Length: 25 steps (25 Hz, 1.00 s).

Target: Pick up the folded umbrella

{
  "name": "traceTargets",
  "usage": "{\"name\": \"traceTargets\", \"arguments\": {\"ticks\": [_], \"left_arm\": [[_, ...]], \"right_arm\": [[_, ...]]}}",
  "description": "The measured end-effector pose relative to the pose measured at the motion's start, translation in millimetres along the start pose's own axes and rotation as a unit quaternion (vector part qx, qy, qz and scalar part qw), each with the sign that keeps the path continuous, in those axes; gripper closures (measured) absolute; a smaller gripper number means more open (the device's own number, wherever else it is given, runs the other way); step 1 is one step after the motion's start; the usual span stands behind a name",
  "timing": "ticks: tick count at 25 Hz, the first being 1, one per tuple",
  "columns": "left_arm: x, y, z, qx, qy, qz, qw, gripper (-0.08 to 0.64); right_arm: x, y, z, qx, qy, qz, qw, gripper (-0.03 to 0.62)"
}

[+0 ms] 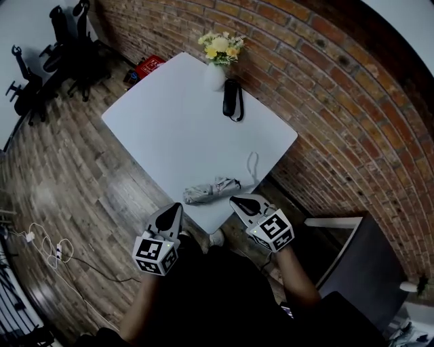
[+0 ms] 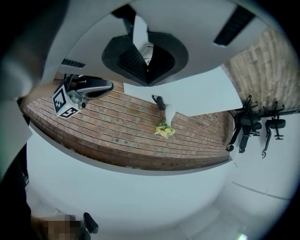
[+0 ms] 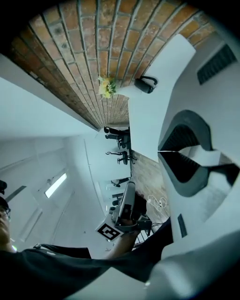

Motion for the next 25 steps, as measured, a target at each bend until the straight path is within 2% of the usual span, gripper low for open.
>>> {"name": "traceTargets", "arguments": {"ticks": [4, 7, 12, 18, 20, 21, 23, 25], "left_arm": [[-15, -2, -2, 0.002, -0.007, 0.005, 1.0, 0.546], [-28, -3, -3, 0.002, 0.003, -0.003, 1.0, 0.546], [-48, -5, 1, -0.012, 0.03, 0.003, 0.9995, 0.546], [-63, 9, 17, -0.038, 0.05, 0.011, 0.998, 0.546], [-66, 14, 24, -0.045, 0.052, 0.014, 0.9975, 0.546], [-67, 16, 27, -0.048, 0.053, 0.016, 0.9973, 0.546], [-68, 19, 32, -0.052, 0.055, 0.02, 0.9969, 0.546], [-71, 20, 35, -0.053, 0.055, 0.021, 0.9968, 0.546]], "right_arm": [[5, -9, 17, -0.01, -0.012, -0.012, 1.0, 0.569], [4, -5, 33, -0.044, -0.019, -0.046, 0.998, 0.569], [1, 13, 58, -0.141, -0.044, -0.15, 0.978, 0.569], [2, 28, 77, -0.197, -0.069, -0.181, 0.961, 0.568], [2, 34, 84, -0.224, -0.085, -0.2, 0.95, 0.53], [2, 38, 88, -0.241, -0.096, -0.215, 0.942, 0.465], [-1, 49, 98, -0.282, -0.125, -0.249, 0.918, 0.358], [-2, 62, 110, -0.318, -0.154, -0.283, 0.892, 0.324]]}}
Point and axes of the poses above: the fingertips, and each gripper's own axes: z forward along the fingers, x to its right, y out of its underside, the point moved 5 cm from there along -z, backward along the fingers, and after that the axes turned 7 degrees about x, right-handed, at the moved point
